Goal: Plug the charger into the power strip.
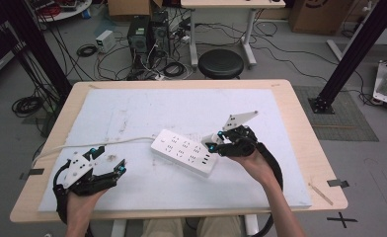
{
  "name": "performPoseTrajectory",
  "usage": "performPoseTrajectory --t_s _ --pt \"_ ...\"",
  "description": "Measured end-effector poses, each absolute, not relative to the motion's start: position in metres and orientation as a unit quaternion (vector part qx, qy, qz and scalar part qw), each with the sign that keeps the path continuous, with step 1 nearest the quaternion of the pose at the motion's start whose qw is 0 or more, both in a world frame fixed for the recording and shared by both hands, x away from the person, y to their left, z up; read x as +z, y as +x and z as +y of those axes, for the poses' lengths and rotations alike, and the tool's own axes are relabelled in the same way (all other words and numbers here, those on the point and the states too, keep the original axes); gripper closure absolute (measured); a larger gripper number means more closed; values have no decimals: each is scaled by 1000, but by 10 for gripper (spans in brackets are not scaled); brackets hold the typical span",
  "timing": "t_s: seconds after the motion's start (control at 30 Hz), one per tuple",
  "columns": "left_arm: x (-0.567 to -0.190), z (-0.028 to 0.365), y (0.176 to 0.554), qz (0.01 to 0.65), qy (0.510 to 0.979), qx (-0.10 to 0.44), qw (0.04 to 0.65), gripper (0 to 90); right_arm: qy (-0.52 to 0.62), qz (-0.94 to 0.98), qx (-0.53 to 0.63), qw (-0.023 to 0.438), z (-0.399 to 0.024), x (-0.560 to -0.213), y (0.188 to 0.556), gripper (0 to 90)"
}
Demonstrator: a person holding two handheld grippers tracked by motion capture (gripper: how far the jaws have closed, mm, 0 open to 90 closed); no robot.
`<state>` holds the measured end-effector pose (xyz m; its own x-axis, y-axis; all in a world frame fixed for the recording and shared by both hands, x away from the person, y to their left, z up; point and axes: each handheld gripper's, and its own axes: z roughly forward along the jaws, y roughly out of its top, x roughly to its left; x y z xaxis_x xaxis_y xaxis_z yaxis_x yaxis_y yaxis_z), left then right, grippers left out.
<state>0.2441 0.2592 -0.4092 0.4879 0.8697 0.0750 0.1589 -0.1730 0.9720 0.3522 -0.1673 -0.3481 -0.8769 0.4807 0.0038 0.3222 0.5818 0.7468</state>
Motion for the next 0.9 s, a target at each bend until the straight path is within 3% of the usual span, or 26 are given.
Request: performPoseTrajectory --t_s 0.9 --pt "-421 277 240 394 676 346 518 187 201 959 193 47 -98 -349 398 631"
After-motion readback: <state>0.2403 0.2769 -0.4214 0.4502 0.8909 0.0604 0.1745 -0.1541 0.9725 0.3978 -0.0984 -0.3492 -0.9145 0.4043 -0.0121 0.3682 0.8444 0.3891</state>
